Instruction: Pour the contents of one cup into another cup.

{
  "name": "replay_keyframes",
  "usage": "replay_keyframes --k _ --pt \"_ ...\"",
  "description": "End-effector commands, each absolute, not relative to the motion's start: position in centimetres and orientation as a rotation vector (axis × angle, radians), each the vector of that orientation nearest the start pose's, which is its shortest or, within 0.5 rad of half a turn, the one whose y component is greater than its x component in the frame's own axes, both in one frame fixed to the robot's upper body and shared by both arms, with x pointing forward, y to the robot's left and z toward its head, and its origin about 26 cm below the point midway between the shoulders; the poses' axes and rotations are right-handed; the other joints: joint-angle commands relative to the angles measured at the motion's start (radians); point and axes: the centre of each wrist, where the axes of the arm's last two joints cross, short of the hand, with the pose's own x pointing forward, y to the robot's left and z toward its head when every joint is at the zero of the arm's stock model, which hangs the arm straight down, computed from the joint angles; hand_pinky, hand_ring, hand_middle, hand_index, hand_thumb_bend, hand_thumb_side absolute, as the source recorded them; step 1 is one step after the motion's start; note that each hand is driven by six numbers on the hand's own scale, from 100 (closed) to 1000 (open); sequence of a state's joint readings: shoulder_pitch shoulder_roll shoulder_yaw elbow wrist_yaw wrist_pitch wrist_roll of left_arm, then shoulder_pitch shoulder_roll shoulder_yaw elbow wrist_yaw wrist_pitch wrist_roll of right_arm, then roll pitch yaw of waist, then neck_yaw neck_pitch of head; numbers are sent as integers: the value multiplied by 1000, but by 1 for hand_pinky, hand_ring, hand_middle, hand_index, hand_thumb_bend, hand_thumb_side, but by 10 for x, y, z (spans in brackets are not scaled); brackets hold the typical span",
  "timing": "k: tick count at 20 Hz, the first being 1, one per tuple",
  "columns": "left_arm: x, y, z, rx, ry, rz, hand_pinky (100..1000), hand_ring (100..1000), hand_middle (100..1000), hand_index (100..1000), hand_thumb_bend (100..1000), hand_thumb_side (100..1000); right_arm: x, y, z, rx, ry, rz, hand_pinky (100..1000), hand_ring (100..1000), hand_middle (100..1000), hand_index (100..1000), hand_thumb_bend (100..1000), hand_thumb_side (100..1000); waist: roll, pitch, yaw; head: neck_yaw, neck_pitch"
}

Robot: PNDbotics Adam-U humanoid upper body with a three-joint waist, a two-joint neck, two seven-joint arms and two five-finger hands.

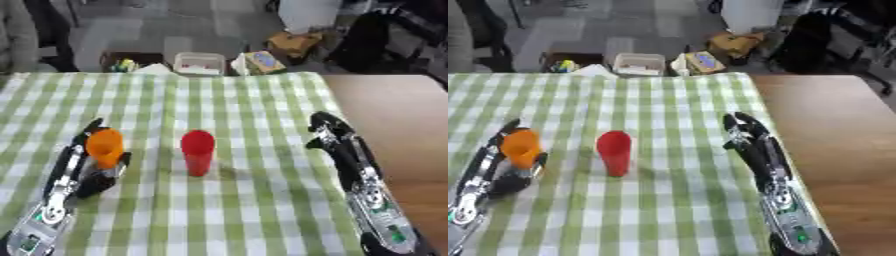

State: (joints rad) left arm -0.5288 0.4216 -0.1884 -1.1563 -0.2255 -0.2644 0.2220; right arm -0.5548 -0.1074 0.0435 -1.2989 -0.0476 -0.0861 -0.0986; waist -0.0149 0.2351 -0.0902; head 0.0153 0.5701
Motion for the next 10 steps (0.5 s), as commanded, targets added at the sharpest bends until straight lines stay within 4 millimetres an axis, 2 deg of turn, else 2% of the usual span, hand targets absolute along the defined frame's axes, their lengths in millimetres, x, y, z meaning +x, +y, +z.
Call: replay_keyframes --k 1,5,10 --pt "405 297 74 518 -1957 -553 240 361 647 993 100 238 409 -197 105 27 -1941 147 668 492 612 873 367 607 0 -17 2 -2 -8" --pt "402 293 81 494 -2019 -488 120 267 538 963 100 274 411 -196 106 23 -1942 169 669 490 593 867 385 593 0 -22 9 -5 -8" --pt "395 287 94 466 -2079 -452 100 237 487 955 100 294 417 -191 110 4 -1968 269 669 484 565 862 429 548 3 -30 19 -13 -9"
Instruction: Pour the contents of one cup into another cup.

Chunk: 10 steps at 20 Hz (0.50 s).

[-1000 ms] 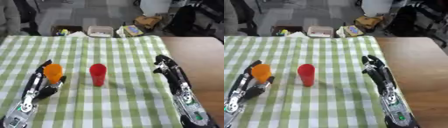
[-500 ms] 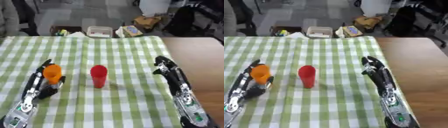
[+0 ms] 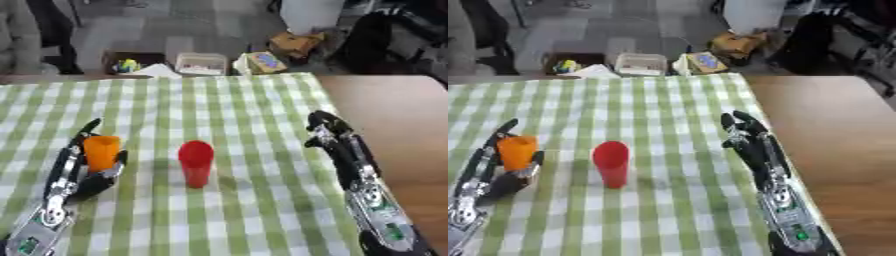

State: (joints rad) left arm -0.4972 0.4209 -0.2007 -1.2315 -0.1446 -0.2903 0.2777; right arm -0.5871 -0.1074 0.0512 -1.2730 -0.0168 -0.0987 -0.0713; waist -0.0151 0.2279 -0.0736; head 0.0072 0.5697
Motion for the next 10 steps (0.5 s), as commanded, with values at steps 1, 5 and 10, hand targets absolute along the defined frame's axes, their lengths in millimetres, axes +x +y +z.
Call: replay_keyframes --k 1,5,10 --pt "393 286 96 459 -2091 -451 100 237 485 954 100 294 419 -189 111 -5 -1976 301 670 482 562 862 439 539 3 -25 6 -7 -7" --pt "384 281 108 429 -2141 -462 100 240 481 952 100 290 428 -179 113 -39 -2016 467 685 493 565 870 519 488 7 -32 20 -17 -3" --pt "368 273 124 367 -2203 -478 100 241 477 949 100 292 435 -161 107 -100 -2112 748 774 623 626 909 671 405 16 -43 46 -35 5"
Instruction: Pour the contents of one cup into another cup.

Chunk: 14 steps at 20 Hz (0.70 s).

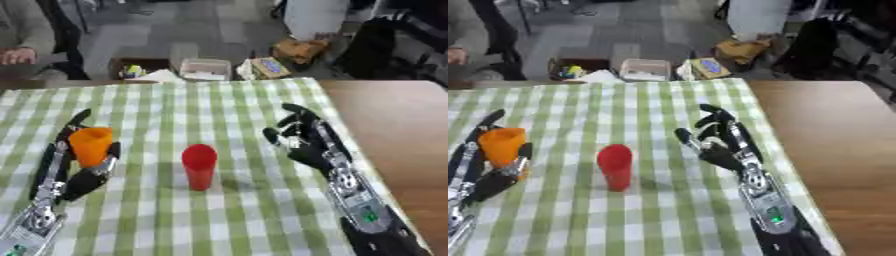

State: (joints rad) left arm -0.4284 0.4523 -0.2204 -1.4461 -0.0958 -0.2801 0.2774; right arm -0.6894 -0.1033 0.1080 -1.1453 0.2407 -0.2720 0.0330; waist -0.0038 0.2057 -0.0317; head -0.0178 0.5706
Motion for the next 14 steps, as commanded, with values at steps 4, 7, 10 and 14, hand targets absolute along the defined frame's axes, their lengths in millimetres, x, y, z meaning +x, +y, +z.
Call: replay_keyframes --k 4,7,10,14 --pt "354 265 135 309 -2247 -481 100 242 475 949 100 301 437 -151 100 -149 -2165 899 837 710 665 926 699 412 12 -30 24 -23 13" --pt "345 260 141 269 -2266 -474 100 241 475 949 100 302 438 -144 94 -173 -2174 968 844 721 670 930 708 421 17 -36 37 -29 18" --pt "340 256 145 239 -2277 -470 100 241 474 950 100 308 439 -138 87 -174 -2161 1004 842 716 668 930 711 425 22 -40 48 -35 20" --pt "336 251 150 202 -2286 -466 100 241 474 952 100 315 439 -131 77 -157 -2131 1037 828 697 662 928 714 436 27 -44 61 -41 21"
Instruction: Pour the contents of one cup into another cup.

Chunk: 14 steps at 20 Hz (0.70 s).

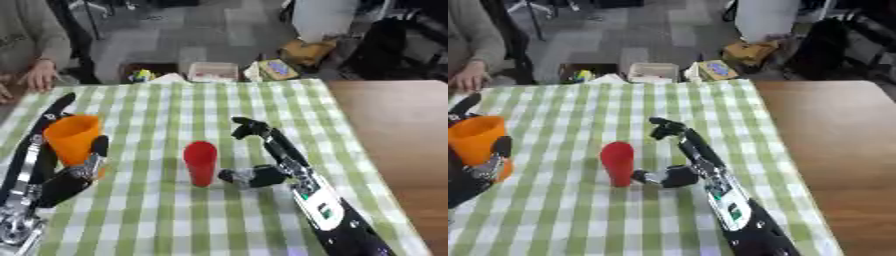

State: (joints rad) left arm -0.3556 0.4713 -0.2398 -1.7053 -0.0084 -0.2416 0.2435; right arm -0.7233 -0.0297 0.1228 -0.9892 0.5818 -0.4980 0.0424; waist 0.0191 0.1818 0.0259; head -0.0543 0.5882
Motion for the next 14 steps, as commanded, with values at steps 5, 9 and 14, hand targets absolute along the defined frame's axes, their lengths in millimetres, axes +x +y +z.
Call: replay_keyframes --k 5,9,14 --pt "333 249 153 172 -2293 -462 100 241 474 953 100 324 441 -123 70 -122 -2101 1054 812 677 656 925 716 443 7 -22 14 -8 8" --pt "332 246 155 156 -2296 -463 100 241 473 953 100 326 442 -117 71 -102 -2094 1054 808 672 648 922 715 447 9 -21 20 -12 10" --pt "330 243 159 130 -2311 -467 100 240 472 953 100 331 444 -112 74 -89 -2090 1049 806 668 644 920 716 449 12 -19 33 -18 9"
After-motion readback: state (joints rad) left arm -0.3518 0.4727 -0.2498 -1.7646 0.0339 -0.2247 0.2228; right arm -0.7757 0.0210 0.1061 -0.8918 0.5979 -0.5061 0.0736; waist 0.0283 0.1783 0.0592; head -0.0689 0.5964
